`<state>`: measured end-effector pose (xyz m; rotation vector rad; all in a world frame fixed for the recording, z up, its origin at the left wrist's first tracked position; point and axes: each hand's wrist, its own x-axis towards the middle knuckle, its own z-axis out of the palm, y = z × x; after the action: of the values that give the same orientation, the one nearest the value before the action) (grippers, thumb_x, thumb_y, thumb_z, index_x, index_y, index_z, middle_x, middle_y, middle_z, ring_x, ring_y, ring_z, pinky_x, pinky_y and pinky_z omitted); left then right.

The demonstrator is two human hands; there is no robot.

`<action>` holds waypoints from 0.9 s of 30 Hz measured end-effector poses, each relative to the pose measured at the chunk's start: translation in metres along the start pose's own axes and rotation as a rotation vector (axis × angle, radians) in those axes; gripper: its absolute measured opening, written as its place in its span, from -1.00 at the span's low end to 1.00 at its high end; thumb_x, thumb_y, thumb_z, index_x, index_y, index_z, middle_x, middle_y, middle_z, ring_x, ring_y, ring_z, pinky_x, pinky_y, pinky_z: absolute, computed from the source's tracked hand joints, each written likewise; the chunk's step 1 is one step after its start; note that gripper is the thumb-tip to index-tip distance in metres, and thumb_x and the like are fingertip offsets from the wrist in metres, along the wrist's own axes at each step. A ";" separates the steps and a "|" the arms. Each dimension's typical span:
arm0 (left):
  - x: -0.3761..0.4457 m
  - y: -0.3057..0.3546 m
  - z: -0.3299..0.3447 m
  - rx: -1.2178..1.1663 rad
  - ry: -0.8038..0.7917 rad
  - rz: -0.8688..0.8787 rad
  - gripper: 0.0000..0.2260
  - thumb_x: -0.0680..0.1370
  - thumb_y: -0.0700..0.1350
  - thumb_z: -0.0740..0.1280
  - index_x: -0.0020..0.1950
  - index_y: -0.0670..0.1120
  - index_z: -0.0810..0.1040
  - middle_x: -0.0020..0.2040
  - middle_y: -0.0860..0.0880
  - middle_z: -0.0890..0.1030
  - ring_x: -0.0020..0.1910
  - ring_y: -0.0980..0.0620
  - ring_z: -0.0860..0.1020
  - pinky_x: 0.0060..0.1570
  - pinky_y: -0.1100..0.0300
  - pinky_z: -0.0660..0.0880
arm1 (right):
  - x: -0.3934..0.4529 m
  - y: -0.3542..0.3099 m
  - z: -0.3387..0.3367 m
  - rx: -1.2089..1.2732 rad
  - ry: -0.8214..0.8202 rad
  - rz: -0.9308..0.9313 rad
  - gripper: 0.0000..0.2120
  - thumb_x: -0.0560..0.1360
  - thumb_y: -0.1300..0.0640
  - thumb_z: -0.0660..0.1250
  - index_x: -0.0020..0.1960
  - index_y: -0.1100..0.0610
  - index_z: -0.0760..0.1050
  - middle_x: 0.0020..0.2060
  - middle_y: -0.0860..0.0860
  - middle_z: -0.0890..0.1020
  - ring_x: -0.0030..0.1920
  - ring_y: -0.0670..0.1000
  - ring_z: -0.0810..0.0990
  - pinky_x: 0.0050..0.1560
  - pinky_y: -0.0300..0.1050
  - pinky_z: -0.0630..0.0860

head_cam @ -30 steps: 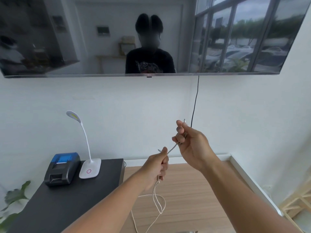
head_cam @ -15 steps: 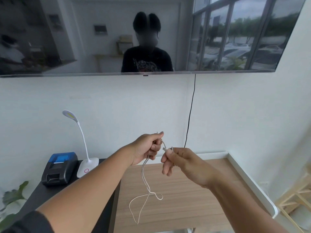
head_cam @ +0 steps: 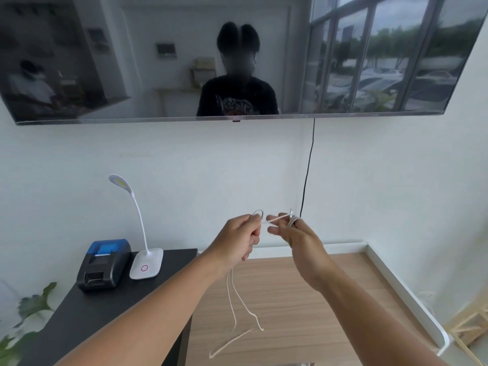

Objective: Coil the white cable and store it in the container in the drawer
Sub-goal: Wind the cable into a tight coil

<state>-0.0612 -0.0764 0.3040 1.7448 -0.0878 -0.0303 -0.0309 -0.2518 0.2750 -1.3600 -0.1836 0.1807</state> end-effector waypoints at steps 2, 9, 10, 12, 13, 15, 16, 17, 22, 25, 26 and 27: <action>-0.007 -0.009 0.002 -0.020 -0.031 -0.068 -0.63 0.67 0.06 0.16 -0.31 -0.02 0.31 -0.46 0.05 0.23 -0.49 0.02 0.17 -0.38 0.11 0.23 | 0.004 -0.006 0.001 0.237 -0.063 -0.010 -0.56 0.57 0.18 0.34 0.44 0.15 0.43 0.31 -0.06 0.68 0.36 -0.04 0.60 0.46 0.00 0.34; -0.014 -0.032 0.004 -0.299 -0.079 -0.277 -0.59 0.64 0.15 0.23 -0.35 0.03 0.26 -0.44 0.03 0.15 -0.50 0.04 0.12 -0.39 0.15 0.31 | 0.003 -0.034 0.017 0.516 -0.248 -0.068 -0.65 0.56 0.16 0.37 0.32 0.21 0.64 0.40 0.04 0.60 0.31 -0.01 0.64 0.40 -0.13 0.47; -0.012 -0.031 0.003 -0.339 -0.074 -0.281 -0.58 0.63 0.18 0.25 -0.35 0.04 0.27 -0.43 0.03 0.15 -0.48 0.04 0.12 -0.38 0.15 0.30 | 0.001 -0.036 0.019 0.515 -0.272 -0.077 -0.66 0.57 0.15 0.35 0.30 0.22 0.64 0.36 0.04 0.62 0.26 -0.02 0.67 0.37 -0.16 0.50; -0.008 -0.025 0.001 -0.391 -0.069 -0.275 -0.58 0.61 0.22 0.28 -0.34 0.03 0.28 -0.41 0.03 0.14 -0.45 0.04 0.12 -0.36 0.13 0.28 | -0.003 -0.037 0.020 0.483 -0.334 -0.079 -0.68 0.60 0.14 0.30 0.30 0.21 0.64 0.25 0.03 0.68 0.16 -0.05 0.71 0.33 -0.19 0.53; -0.005 -0.021 -0.001 -0.404 -0.068 -0.268 -0.58 0.60 0.22 0.29 -0.32 0.03 0.29 -0.41 0.03 0.14 -0.45 0.04 0.13 -0.35 0.13 0.28 | -0.005 -0.037 0.019 0.446 -0.364 -0.079 -0.69 0.62 0.11 0.29 0.27 0.20 0.66 0.18 0.02 0.72 0.11 -0.06 0.72 0.29 -0.21 0.54; 0.002 -0.011 -0.006 -0.381 -0.068 -0.250 -0.64 0.61 0.18 0.30 -0.25 0.00 0.34 -0.41 0.03 0.17 -0.45 0.05 0.15 -0.34 0.14 0.28 | -0.012 -0.036 0.018 0.337 -0.415 -0.097 -0.68 0.65 0.05 0.25 0.21 0.19 0.68 0.01 0.04 0.76 0.00 -0.06 0.73 0.18 -0.22 0.57; 0.005 -0.006 -0.009 -0.350 -0.072 -0.241 -0.68 0.62 0.17 0.30 -0.17 -0.04 0.40 -0.40 0.01 0.20 -0.44 0.04 0.15 -0.34 0.14 0.29 | -0.015 -0.036 0.018 0.278 -0.447 -0.116 -0.67 0.67 0.05 0.21 0.19 0.20 0.67 -0.06 0.05 0.75 -0.05 -0.05 0.72 0.14 -0.21 0.57; 0.009 0.000 -0.012 -0.313 -0.082 -0.235 -0.69 0.62 0.16 0.30 -0.08 -0.08 0.44 -0.37 -0.03 0.23 -0.42 0.02 0.15 -0.33 0.14 0.30 | -0.017 -0.034 0.018 0.218 -0.483 -0.134 -0.67 0.69 0.07 0.17 0.17 0.21 0.66 -0.10 0.07 0.73 -0.08 -0.03 0.71 0.11 -0.20 0.57; 0.024 0.019 -0.023 -0.107 -0.117 -0.214 -0.56 0.63 0.16 0.24 -0.41 0.02 0.40 -0.40 -0.03 0.33 -0.41 -0.01 0.23 -0.36 0.15 0.35 | -0.020 -0.026 0.009 -0.252 -0.476 -0.175 -0.62 0.71 -0.05 0.18 0.11 0.27 0.53 -0.11 -0.01 0.72 -0.20 0.00 0.60 0.07 -0.25 0.50; 0.028 0.029 -0.023 0.124 -0.088 -0.125 -0.59 0.61 0.18 0.20 -0.37 0.01 0.42 -0.43 0.02 0.39 -0.46 0.01 0.29 -0.32 0.12 0.34 | -0.018 -0.023 0.011 -0.409 -0.381 -0.233 -0.66 0.74 -0.01 0.13 0.12 0.26 0.51 -0.09 0.01 0.75 -0.22 -0.03 0.60 0.03 -0.22 0.52; 0.028 0.031 -0.021 0.196 -0.076 -0.090 -0.59 0.61 0.19 0.18 -0.33 -0.01 0.45 -0.45 0.07 0.43 -0.49 0.05 0.33 -0.31 0.12 0.36 | -0.016 -0.022 0.013 -0.429 -0.342 -0.257 -0.67 0.75 0.04 0.11 0.11 0.28 0.50 -0.09 0.01 0.76 -0.23 -0.06 0.61 -0.02 -0.22 0.54; 0.028 0.033 -0.019 0.269 -0.057 -0.054 -0.59 0.62 0.19 0.16 -0.30 -0.04 0.48 -0.47 0.12 0.47 -0.51 0.11 0.38 -0.31 0.13 0.38 | -0.015 -0.020 0.016 -0.449 -0.304 -0.277 -0.68 0.76 0.09 0.10 0.10 0.31 0.49 -0.09 0.01 0.76 -0.23 -0.09 0.63 -0.06 -0.21 0.56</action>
<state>-0.0335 -0.0652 0.3408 2.0149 -0.0900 -0.1118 -0.0487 -0.2444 0.2968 -1.7294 -0.6967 0.1153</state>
